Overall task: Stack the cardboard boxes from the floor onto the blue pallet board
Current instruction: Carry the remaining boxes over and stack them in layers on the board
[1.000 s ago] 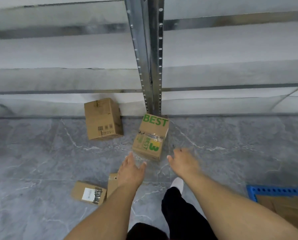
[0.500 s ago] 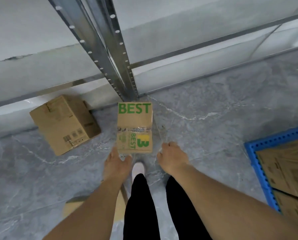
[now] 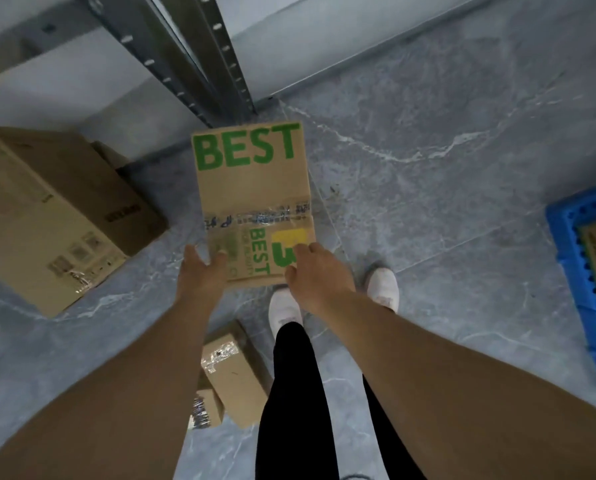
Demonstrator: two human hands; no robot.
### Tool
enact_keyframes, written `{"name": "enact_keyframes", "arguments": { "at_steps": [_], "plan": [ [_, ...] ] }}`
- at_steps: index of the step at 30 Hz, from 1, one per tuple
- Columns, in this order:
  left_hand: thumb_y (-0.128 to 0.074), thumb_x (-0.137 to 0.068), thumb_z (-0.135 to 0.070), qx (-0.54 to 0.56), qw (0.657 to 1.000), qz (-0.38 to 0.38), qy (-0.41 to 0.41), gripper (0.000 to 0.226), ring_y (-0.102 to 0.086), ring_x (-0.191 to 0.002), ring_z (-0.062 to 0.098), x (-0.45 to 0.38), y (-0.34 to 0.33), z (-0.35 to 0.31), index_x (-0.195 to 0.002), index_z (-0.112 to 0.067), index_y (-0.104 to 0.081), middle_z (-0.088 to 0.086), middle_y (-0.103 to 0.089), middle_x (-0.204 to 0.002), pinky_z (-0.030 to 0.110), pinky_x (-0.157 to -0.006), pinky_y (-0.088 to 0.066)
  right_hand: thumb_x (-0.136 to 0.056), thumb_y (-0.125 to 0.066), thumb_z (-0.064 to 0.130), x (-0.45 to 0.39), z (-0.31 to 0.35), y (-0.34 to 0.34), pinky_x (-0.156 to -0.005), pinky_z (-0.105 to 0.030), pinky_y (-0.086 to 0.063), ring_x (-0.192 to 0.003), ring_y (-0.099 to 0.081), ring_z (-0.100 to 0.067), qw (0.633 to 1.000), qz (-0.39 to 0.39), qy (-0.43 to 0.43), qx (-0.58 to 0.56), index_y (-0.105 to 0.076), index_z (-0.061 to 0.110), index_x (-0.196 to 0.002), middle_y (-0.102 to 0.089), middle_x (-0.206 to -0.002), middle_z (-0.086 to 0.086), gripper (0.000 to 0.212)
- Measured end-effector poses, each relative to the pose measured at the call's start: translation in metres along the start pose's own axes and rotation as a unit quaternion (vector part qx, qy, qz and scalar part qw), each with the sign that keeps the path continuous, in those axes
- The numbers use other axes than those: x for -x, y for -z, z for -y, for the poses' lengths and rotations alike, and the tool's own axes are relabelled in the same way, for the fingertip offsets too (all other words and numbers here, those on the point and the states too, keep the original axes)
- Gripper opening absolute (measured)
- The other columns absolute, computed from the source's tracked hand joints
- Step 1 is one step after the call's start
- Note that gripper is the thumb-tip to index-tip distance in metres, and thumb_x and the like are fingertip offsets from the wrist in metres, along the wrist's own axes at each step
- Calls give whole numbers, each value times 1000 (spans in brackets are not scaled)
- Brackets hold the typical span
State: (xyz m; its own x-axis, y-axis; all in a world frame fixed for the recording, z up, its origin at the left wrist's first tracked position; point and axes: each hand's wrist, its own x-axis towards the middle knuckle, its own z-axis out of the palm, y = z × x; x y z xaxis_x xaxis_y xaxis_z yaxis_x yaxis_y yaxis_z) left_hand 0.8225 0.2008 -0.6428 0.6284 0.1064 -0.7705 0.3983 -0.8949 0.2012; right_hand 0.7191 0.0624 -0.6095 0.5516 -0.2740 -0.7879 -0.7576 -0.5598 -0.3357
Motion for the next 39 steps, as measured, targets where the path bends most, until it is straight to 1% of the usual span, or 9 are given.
{"name": "enact_keyframes", "arguments": {
  "at_steps": [3, 8, 11, 16, 21, 28, 33, 37, 39],
  "plan": [
    [-42, -95, -41, 15, 1000, 3, 15, 62, -40, -128, 34, -16, -13, 1, -147, -13, -22, 16, -36, -146, 38, -99, -36, -98, -36, 22, -13, -7, -10, -72, -35, -35, -111, -49, -30, 1000, 4, -7, -5, -42, 10, -126, -47, -121, -11, 31],
    [-33, -96, -46, 32, 999, -23, -10, 49, -51, -98, 27, -7, -27, -10, -126, -11, -48, 16, -55, -122, 34, -84, -38, -98, -36, 23, -14, -19, -9, -79, -38, -41, -112, -48, -29, 999, 12, -24, -25, -41, 10, -127, -46, -123, -10, 33],
    [-30, -97, -47, 42, 998, -46, -32, 48, -55, -102, 34, 17, -36, -22, -113, -8, -54, 19, -59, -114, 41, -90, -43, -98, -35, 31, -11, -25, 1, -81, -39, -42, -116, -45, -29, 999, 6, -30, -33, -38, 12, -133, -43, -129, -10, 40],
    [-32, -99, -39, 157, 982, 58, -94, 44, -61, -100, 30, 57, -64, -52, -102, -8, -64, 16, -67, -105, 44, -93, -46, -91, -36, 57, -4, -36, 20, -92, -42, -40, -125, -39, -30, 989, -86, -94, -74, -30, 16, -140, -39, -138, -11, 64],
    [-38, -98, -33, 127, 981, 96, -112, 38, -51, -115, 15, 59, -84, -70, -132, -21, -48, 3, -54, -130, 23, -92, -32, -87, -42, 60, -8, -68, 36, -99, -45, -37, -130, -34, -31, 976, -113, -165, -83, -19, 16, -145, -35, -144, -10, 76],
    [-54, -91, -34, 53, 995, 73, -40, 76, -21, -141, 27, 16, -99, -62, -150, -18, -7, 8, -15, -156, 38, -112, -22, -91, -47, 30, -39, -131, 55, -99, -45, -36, -128, -36, -32, 946, -128, -259, -146, -24, 12, -143, -39, -139, -13, 60],
    [-59, -89, -36, 29, 996, 87, 24, 87, -18, -142, 30, -20, -121, -59, -150, -15, -1, 9, -9, -157, 41, -114, -22, -88, -47, 18, -63, -174, 51, -98, -45, -40, -119, -46, -36, 929, -125, -289, -194, -34, 8, -134, -48, -130, -16, 49],
    [-59, -88, -36, 44, 988, 131, 69, 83, -22, -141, 30, -38, -144, -62, -150, -17, -7, 7, -14, -156, 40, -113, -24, -89, -48, 17, -74, -198, 37, -77, -34, -40, -107, -54, -32, 912, -95, -316, -243, -39, 7, -130, -55, -121, -14, 44],
    [-61, -88, -31, 64, 986, 135, 67, 79, -27, -139, 29, -41, -152, -62, -150, -18, -13, 6, -20, -155, 39, -112, -27, -87, -49, 15, -77, -207, 30, -76, -34, -41, -103, -55, -30, 912, -85, -308, -257, -43, 9, -129, -56, -119, -12, 43]
  ]
}}
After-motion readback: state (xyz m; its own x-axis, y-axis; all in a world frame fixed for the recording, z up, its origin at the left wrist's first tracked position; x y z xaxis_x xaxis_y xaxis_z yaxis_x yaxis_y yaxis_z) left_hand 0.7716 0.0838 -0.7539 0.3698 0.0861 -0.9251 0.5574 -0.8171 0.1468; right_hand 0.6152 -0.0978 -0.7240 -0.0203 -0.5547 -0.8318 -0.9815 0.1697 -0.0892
